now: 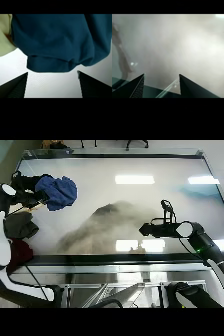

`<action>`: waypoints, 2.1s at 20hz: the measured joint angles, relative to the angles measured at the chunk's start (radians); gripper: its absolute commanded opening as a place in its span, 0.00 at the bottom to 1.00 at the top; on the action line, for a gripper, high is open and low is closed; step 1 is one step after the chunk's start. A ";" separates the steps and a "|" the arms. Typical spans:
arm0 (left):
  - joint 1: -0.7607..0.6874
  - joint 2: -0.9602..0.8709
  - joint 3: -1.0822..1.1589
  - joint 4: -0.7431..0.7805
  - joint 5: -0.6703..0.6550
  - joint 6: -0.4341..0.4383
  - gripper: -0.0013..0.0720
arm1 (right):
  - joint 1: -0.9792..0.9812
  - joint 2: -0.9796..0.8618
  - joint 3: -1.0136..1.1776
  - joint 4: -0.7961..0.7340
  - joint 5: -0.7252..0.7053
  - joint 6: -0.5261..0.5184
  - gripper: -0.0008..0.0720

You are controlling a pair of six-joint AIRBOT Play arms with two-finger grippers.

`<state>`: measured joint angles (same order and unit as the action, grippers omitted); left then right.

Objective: Fold the shirts.

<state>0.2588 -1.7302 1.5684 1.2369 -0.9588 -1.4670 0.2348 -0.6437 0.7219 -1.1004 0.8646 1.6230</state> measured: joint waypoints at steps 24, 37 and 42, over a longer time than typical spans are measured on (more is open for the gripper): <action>-0.394 0.225 0.270 -0.583 -0.365 0.089 0.03 | -0.364 -0.010 0.182 0.148 0.213 -0.167 0.04; -0.507 0.321 -0.052 -0.380 -0.410 0.023 0.94 | -0.428 -0.127 0.222 0.185 0.410 -0.269 0.67; -0.465 0.377 -0.317 -0.319 -0.416 0.019 0.94 | -0.427 -0.297 0.222 0.168 0.367 -0.293 0.67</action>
<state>-0.2066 -1.3529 1.2510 0.9184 -1.3750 -1.4479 -0.1925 -0.9405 0.9440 -0.9321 1.2320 1.3304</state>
